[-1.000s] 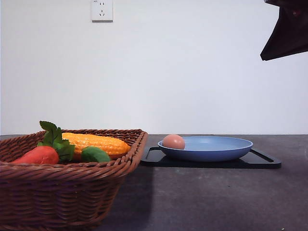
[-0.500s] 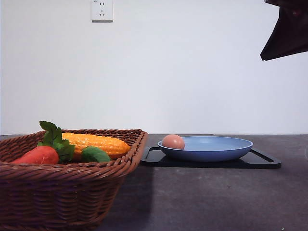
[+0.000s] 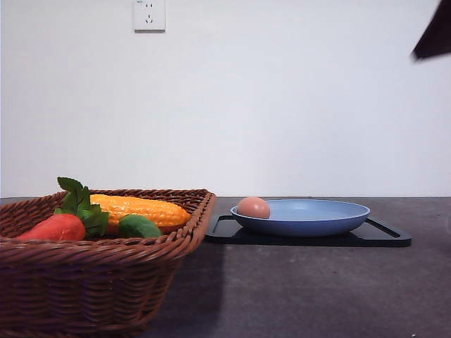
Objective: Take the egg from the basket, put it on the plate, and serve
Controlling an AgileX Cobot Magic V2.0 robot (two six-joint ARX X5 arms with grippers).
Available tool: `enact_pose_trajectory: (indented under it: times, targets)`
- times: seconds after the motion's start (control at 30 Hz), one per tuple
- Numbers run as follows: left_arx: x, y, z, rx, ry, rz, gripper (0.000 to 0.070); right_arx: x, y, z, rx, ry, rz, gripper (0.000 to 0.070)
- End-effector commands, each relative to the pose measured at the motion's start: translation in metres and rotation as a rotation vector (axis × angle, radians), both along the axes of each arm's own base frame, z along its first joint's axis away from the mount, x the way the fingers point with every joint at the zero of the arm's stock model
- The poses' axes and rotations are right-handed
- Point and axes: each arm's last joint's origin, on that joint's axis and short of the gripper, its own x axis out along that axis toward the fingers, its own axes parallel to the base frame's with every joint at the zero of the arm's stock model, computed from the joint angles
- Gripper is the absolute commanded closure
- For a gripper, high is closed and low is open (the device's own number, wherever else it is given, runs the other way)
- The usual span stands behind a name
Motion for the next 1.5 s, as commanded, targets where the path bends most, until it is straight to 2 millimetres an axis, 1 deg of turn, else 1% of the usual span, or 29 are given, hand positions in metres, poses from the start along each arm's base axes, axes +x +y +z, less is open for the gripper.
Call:
enact_pose_trajectory:
  times: [0.0, 0.13, 0.33, 0.5, 0.63, 0.93, 1.03, 1.47]
  targets:
    - [0.001, 0.0, -0.008, -0.003, 0.031, 0.002, 0.07, -0.005, -0.007, -0.007, -0.034, -0.028, -0.003, 0.07]
    - [0.001, 0.0, -0.008, -0.003, 0.031, 0.002, 0.07, -0.018, -0.025, -0.023, 0.011, -0.095, -0.014, 0.07]
    - [0.001, 0.0, -0.008, -0.004, 0.031, 0.002, 0.07, -0.028, -0.041, -0.053, 0.026, -0.129, -0.045, 0.07]
    - [0.001, 0.0, -0.008, -0.003, 0.031, 0.002, 0.07, -0.032, -0.044, -0.071, 0.036, -0.144, -0.008, 0.07]
    - [0.001, 0.0, -0.008, -0.004, 0.031, 0.002, 0.07, -0.032, -0.046, -0.085, 0.048, -0.125, -0.02, 0.07]
    - [0.001, 0.0, -0.008, -0.003, 0.031, 0.002, 0.07, -0.032, -0.046, -0.107, 0.063, -0.002, -0.028, 0.07]
    - [0.001, 0.0, -0.008, -0.003, 0.031, 0.002, 0.07, -0.032, -0.046, -0.113, 0.085, 0.034, -0.033, 0.07]
    - [0.001, 0.0, -0.008, -0.003, 0.031, 0.002, 0.07, -0.031, -0.046, -0.113, 0.106, 0.032, -0.048, 0.07]
